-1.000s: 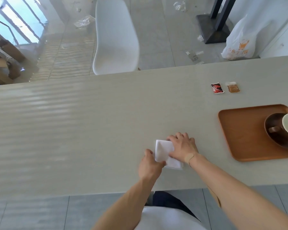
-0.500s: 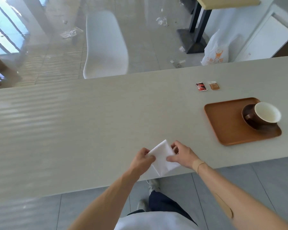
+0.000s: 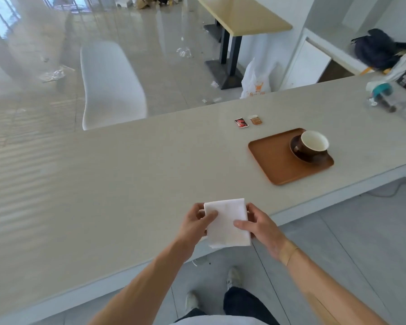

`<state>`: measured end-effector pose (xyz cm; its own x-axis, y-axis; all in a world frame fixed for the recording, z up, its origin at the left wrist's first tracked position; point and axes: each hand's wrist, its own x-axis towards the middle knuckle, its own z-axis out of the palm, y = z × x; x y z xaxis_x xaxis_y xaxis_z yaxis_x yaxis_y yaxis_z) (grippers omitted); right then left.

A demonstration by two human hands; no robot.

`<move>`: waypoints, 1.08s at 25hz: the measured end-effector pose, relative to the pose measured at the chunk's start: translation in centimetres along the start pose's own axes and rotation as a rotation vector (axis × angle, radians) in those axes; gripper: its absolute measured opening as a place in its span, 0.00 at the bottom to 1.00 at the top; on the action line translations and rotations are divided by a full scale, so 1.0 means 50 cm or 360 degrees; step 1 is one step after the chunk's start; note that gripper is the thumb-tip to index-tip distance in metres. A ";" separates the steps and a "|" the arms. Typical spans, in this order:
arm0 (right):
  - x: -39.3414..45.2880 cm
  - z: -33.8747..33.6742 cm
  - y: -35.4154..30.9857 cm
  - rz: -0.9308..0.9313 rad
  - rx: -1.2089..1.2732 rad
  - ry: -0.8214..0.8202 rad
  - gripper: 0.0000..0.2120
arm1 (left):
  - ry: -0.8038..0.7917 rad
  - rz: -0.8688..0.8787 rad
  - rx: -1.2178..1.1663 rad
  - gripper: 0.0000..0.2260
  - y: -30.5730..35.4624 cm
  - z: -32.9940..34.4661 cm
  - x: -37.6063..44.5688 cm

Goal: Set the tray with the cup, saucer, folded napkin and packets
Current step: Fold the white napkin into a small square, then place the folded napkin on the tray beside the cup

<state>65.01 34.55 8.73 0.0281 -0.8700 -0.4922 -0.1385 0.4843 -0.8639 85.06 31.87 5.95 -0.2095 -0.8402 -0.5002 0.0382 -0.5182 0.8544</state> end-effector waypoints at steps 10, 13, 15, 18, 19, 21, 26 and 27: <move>-0.113 -0.221 0.075 -0.0101 0.0375 0.0304 0.13 | -0.0563 -0.0130 0.0226 0.15 0.019 0.217 -0.007; -0.155 -0.312 0.104 -0.0135 0.0369 0.0377 0.18 | -0.0607 -0.0096 0.0321 0.14 0.018 0.320 -0.002; -0.178 -0.375 0.120 -0.0147 0.0366 0.0457 0.21 | -0.0604 -0.0047 0.0406 0.12 0.015 0.391 0.004; -0.202 -0.470 0.136 -0.0173 0.0395 0.0472 0.21 | -0.0526 0.0003 0.0468 0.10 0.009 0.491 0.014; -0.207 -0.498 0.141 -0.0173 0.0398 0.0468 0.21 | -0.0497 0.0009 0.0481 0.09 0.007 0.520 0.016; -0.215 -0.544 0.150 -0.0162 0.0403 0.0469 0.21 | -0.0460 0.0024 0.0506 0.09 0.002 0.568 0.019; -0.197 -0.617 0.172 -0.0121 0.0435 0.0484 0.20 | -0.0378 0.0017 0.0550 0.09 -0.005 0.638 0.040; -0.188 -0.625 0.173 -0.0115 0.0429 0.0490 0.20 | -0.0375 0.0012 0.0556 0.09 -0.004 0.644 0.049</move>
<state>32.63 44.02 9.23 -0.2746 -0.8698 -0.4099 0.1183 0.3925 -0.9121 53.07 35.06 9.11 -0.4300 -0.7631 -0.4825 -0.2845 -0.3927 0.8745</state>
